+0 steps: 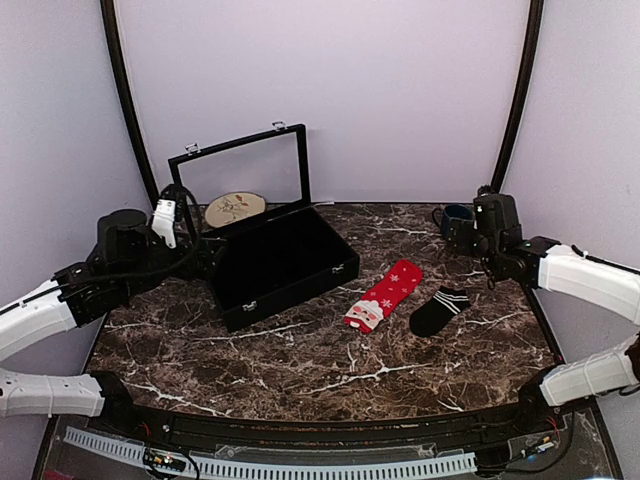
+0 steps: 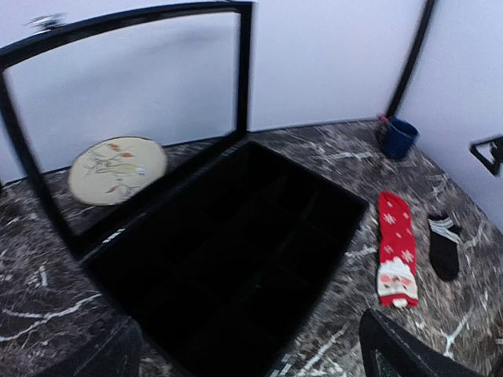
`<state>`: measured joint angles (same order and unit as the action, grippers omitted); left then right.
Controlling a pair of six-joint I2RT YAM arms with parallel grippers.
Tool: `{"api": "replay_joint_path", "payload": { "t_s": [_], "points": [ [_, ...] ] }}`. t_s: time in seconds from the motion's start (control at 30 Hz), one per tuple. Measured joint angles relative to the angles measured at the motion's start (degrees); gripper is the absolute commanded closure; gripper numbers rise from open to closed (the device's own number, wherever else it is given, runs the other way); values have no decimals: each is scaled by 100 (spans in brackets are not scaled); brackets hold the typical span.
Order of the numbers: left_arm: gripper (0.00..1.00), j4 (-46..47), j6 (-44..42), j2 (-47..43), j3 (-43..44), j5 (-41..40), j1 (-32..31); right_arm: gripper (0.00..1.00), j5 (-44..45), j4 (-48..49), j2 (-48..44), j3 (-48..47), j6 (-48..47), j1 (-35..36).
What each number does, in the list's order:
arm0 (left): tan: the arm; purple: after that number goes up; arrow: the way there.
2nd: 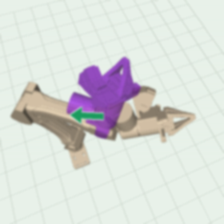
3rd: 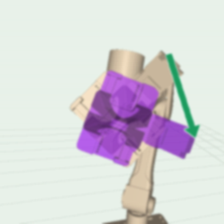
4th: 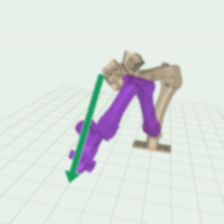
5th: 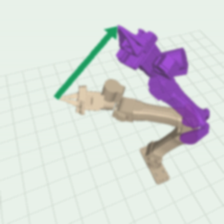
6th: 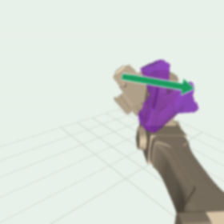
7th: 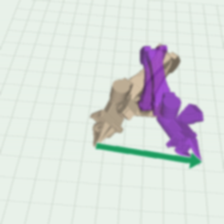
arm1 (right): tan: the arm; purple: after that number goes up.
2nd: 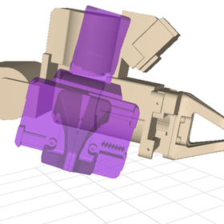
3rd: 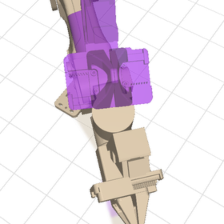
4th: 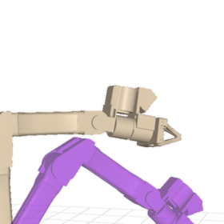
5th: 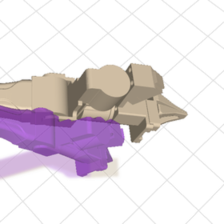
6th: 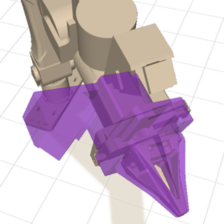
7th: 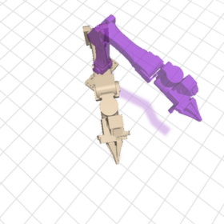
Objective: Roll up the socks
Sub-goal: Pick up the sock from the center of the board.
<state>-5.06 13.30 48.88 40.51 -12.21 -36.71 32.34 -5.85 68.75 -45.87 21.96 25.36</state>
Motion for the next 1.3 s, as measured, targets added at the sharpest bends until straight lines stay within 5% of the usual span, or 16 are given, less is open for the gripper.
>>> {"api": "replay_joint_path", "payload": {
  "t_s": [0.2,0.33,0.43,0.83,1.3],
  "points": [
    [1,-33,-420,1207,660,-706,-1421,3,787,-74,4,-127,-448,367],
    [1,-90,-516,1709,940,-994,-1917,18,269,264,-195,-129,-813,352],
    [1,-155,-511,1897,1091,-1141,-2162,19,-293,420,-240,-144,-931,354],
    [1,-195,-96,2184,1207,-1163,-2474,30,-1580,-328,-79,-63,-627,1038],
    [1,-387,372,2354,1266,-1099,-2507,34,-1580,-1128,1878,-903,-763,2839]
  ]
}}
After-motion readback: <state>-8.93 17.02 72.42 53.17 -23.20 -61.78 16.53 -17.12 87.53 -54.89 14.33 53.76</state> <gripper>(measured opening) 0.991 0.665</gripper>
